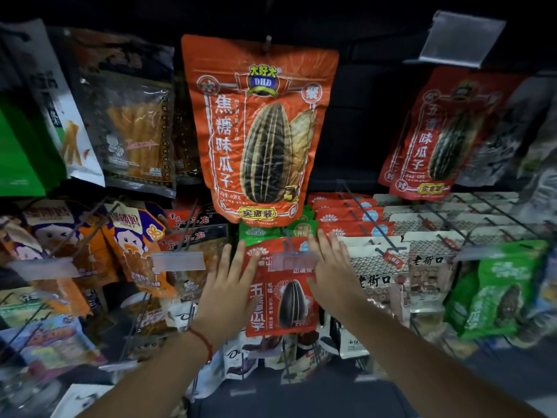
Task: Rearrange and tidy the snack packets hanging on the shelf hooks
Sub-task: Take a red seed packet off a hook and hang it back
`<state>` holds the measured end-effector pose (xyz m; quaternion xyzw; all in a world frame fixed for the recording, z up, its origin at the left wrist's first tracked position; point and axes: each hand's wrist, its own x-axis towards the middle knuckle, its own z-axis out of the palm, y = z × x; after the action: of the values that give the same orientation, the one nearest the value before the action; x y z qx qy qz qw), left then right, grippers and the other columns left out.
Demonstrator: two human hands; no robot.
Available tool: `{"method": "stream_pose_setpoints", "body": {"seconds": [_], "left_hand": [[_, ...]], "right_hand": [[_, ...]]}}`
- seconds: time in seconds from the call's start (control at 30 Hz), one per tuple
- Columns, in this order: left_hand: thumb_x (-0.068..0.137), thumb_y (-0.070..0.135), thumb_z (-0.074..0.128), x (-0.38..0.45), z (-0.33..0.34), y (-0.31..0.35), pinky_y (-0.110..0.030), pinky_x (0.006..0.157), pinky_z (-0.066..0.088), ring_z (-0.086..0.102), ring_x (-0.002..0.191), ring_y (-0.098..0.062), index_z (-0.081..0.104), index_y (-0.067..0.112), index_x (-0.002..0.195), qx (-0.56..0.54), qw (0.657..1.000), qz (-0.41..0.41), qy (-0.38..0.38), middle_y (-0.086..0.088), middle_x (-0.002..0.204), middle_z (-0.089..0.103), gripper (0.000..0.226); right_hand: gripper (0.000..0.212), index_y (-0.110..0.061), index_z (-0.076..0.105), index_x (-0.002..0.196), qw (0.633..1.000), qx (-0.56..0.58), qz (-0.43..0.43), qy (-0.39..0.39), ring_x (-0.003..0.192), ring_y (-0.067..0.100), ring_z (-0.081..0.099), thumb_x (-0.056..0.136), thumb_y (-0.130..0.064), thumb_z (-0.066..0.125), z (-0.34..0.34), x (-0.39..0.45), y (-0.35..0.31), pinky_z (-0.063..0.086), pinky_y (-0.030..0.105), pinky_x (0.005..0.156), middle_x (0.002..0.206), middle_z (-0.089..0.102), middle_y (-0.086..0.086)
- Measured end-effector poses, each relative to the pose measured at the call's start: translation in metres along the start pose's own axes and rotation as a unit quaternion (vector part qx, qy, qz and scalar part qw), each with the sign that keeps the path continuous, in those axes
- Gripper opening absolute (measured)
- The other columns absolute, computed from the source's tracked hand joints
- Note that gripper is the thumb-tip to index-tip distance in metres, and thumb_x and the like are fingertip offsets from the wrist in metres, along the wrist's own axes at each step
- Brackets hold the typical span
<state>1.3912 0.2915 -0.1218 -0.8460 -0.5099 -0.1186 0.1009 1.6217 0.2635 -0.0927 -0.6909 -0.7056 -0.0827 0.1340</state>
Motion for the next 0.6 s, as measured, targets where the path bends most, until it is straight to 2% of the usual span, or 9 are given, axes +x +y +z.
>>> {"method": "stream_pose_setpoints", "body": {"seconds": [0.07, 0.2, 0.3, 0.4, 0.5, 0.53, 0.6], "left_hand": [[0.079, 0.062, 0.063, -0.024, 0.003, -0.004, -0.06, 0.109, 0.036, 0.027, 0.143, -0.043, 0.022, 0.016, 0.155, 0.002, 1.0, 0.001, -0.005, -0.019, 0.159, 0.023, 0.097], [0.081, 0.072, 0.037, -0.064, 0.008, -0.003, -0.058, 0.109, 0.026, 0.035, 0.139, -0.044, 0.03, 0.016, 0.152, 0.006, 1.0, 0.022, -0.01, -0.02, 0.156, 0.031, 0.091], [0.08, 0.073, 0.037, -0.079, 0.007, 0.013, -0.053, 0.106, 0.023, 0.042, 0.135, -0.043, 0.032, 0.018, 0.151, -0.006, 0.998, 0.054, -0.022, -0.019, 0.153, 0.036, 0.091], [0.081, 0.075, 0.039, -0.075, -0.001, 0.042, -0.055, 0.111, 0.034, 0.039, 0.138, -0.041, 0.023, 0.023, 0.155, -0.039, 0.995, 0.086, -0.042, -0.016, 0.155, 0.034, 0.092], [0.081, 0.074, 0.035, -0.059, -0.017, 0.079, -0.056, 0.101, 0.045, 0.044, 0.134, -0.041, 0.033, 0.021, 0.15, -0.053, 0.991, 0.109, -0.063, -0.016, 0.151, 0.041, 0.087], [0.082, 0.073, 0.034, -0.05, -0.024, 0.094, -0.057, 0.105, 0.041, 0.04, 0.137, -0.041, 0.031, 0.021, 0.151, -0.059, 0.989, 0.121, -0.06, -0.016, 0.154, 0.036, 0.086], [0.088, 0.071, 0.034, -0.033, -0.031, 0.122, -0.056, 0.118, 0.017, 0.01, 0.149, -0.038, 0.006, 0.026, 0.157, -0.067, 0.984, 0.146, -0.072, -0.012, 0.163, 0.004, 0.086]], "right_hand": [[0.079, -0.018, -0.009, 0.154, 0.999, -0.014, -0.005, -0.031, 0.148, 0.027, -0.018, 0.099, -0.038, 0.044, -0.005, -0.024, -0.001, -0.016, 0.041, 0.116, 0.162, -0.012, 0.007], [0.084, -0.025, -0.011, 0.155, 0.995, 0.013, 0.032, -0.09, 0.147, 0.025, -0.021, 0.097, -0.053, 0.043, -0.012, -0.075, 0.003, -0.019, 0.039, 0.112, 0.16, -0.019, -0.002], [0.088, -0.029, -0.016, 0.154, 0.988, 0.028, 0.065, -0.138, 0.146, 0.026, -0.026, 0.095, -0.058, 0.043, -0.014, -0.106, 0.015, -0.018, 0.038, 0.112, 0.16, -0.023, -0.002], [0.09, -0.03, -0.017, 0.153, 0.981, 0.056, 0.092, -0.162, 0.145, 0.025, -0.026, 0.094, -0.057, 0.046, -0.023, -0.122, 0.031, -0.014, 0.039, 0.115, 0.161, -0.02, -0.001], [0.089, -0.032, -0.013, 0.154, 0.981, 0.058, 0.112, -0.147, 0.143, 0.024, -0.027, 0.093, -0.059, 0.046, -0.03, -0.129, 0.053, -0.016, 0.039, 0.113, 0.161, -0.02, 0.0], [0.09, -0.032, -0.014, 0.154, 0.98, 0.057, 0.12, -0.145, 0.143, 0.026, -0.026, 0.093, -0.06, 0.046, -0.033, -0.13, 0.061, -0.017, 0.039, 0.111, 0.159, -0.022, 0.0], [0.091, -0.03, -0.013, 0.154, 0.977, 0.054, 0.138, -0.152, 0.146, 0.03, -0.02, 0.093, -0.06, 0.047, -0.039, -0.13, 0.082, -0.018, 0.039, 0.109, 0.157, -0.024, -0.001]]}}
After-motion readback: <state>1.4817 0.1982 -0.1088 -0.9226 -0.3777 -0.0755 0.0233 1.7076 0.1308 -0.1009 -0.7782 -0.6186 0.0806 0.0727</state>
